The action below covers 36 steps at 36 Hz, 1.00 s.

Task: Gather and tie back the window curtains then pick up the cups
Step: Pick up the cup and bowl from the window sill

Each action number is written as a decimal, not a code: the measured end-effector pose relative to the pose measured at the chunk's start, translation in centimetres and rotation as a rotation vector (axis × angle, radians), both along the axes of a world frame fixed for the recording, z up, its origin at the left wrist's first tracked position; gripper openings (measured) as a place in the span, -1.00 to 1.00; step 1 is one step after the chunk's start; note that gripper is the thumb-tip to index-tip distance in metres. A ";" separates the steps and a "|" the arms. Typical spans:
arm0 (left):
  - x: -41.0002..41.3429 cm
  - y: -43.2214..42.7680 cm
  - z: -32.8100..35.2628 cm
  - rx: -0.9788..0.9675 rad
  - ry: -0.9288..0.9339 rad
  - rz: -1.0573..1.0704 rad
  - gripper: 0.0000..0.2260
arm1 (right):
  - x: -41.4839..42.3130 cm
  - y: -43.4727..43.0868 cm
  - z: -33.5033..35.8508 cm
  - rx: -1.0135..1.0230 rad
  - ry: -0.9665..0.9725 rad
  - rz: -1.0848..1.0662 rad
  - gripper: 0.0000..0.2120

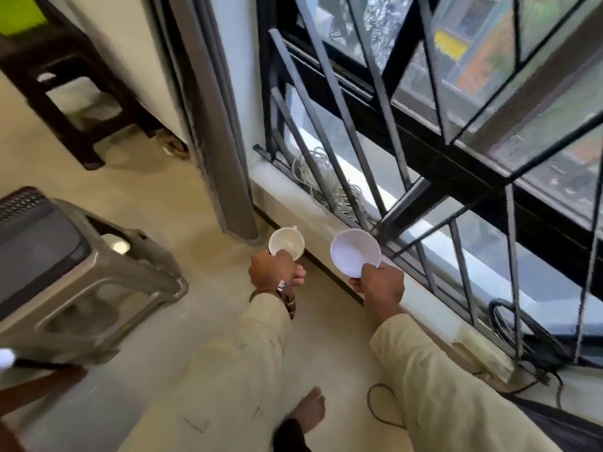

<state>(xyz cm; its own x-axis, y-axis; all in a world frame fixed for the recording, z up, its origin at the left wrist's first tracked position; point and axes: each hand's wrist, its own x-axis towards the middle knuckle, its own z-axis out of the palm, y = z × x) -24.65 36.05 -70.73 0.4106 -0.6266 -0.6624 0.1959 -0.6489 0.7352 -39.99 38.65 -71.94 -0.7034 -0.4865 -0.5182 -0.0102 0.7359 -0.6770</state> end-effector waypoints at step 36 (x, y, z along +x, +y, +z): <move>34.2 -4.9 -4.5 0.093 0.090 0.472 -0.77 | 34.3 -10.6 -3.4 0.018 -0.112 0.472 -0.68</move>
